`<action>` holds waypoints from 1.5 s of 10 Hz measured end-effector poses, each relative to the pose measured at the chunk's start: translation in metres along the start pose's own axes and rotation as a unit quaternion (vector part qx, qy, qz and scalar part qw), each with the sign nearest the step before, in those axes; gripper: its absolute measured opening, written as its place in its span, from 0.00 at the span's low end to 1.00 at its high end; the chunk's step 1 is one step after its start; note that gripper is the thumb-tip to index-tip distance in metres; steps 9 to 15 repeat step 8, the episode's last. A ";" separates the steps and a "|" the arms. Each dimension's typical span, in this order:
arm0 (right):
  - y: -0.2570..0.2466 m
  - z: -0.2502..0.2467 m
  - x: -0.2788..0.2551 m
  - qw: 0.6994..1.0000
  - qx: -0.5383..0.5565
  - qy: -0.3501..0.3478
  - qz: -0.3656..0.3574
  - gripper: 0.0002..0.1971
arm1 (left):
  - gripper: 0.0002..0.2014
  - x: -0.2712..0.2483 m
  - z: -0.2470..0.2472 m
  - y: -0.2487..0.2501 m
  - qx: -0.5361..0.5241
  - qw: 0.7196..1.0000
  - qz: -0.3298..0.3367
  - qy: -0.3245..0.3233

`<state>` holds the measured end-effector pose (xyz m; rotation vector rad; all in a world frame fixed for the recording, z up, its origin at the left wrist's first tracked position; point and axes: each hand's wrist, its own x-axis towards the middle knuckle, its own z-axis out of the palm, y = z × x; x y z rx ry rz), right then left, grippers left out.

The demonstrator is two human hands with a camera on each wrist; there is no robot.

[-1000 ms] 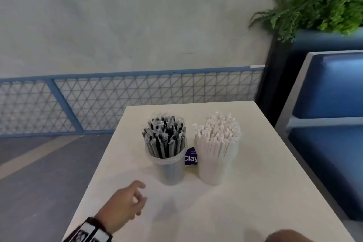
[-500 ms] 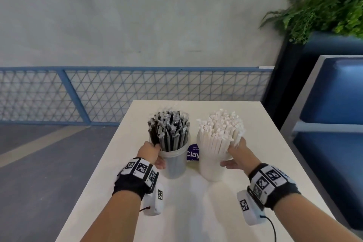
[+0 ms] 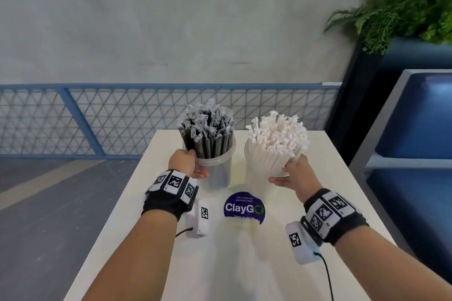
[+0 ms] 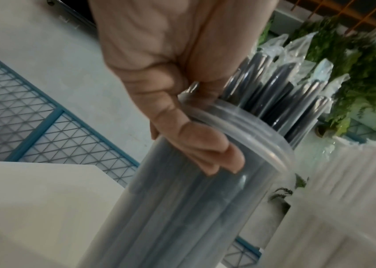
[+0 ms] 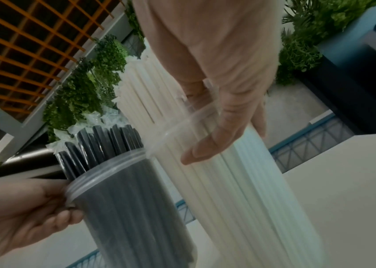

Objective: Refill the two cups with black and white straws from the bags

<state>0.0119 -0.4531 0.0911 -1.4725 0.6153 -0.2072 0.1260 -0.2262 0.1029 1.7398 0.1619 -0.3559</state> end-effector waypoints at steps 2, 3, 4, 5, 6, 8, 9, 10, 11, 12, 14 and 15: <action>0.000 0.012 0.044 0.999 -0.001 0.034 0.004 0.17 | 0.13 0.047 0.027 0.000 -0.002 0.999 -0.033 -0.001; 0.009 0.014 0.054 0.998 0.004 0.044 0.034 0.14 | 0.15 0.061 0.038 -0.012 0.009 0.998 -0.060 -0.013; 0.015 0.014 0.060 0.998 0.017 0.041 0.039 0.14 | 0.18 0.068 0.042 -0.025 0.023 0.996 -0.083 -0.021; 0.017 0.013 0.059 0.999 0.021 0.029 0.031 0.16 | 0.21 0.068 0.041 -0.031 0.021 0.996 -0.083 -0.022; 0.016 0.011 0.054 0.999 0.004 0.008 0.040 0.26 | 0.23 0.057 0.039 -0.029 0.026 0.997 -0.069 -0.017; 0.014 -0.022 0.006 0.988 -0.078 -0.107 0.081 0.28 | 0.27 0.003 0.017 -0.043 0.072 0.993 -0.055 -0.077; 0.014 -0.022 0.006 0.988 -0.078 -0.107 0.081 0.28 | 0.27 0.003 0.017 -0.043 0.072 0.993 -0.055 -0.077; 0.014 -0.022 0.006 0.988 -0.078 -0.107 0.081 0.28 | 0.27 0.003 0.017 -0.043 0.072 0.993 -0.055 -0.077; 0.014 -0.022 0.006 0.988 -0.078 -0.107 0.081 0.28 | 0.27 0.003 0.017 -0.043 0.072 0.993 -0.055 -0.077; 0.014 -0.022 0.006 0.988 -0.078 -0.107 0.081 0.28 | 0.27 0.003 0.017 -0.043 0.072 0.993 -0.055 -0.077; 0.014 -0.022 0.006 0.988 -0.078 -0.107 0.081 0.28 | 0.27 0.003 0.017 -0.043 0.072 0.993 -0.055 -0.077; 0.014 -0.022 0.006 0.988 -0.078 -0.107 0.081 0.28 | 0.27 0.003 0.017 -0.043 0.072 0.993 -0.055 -0.077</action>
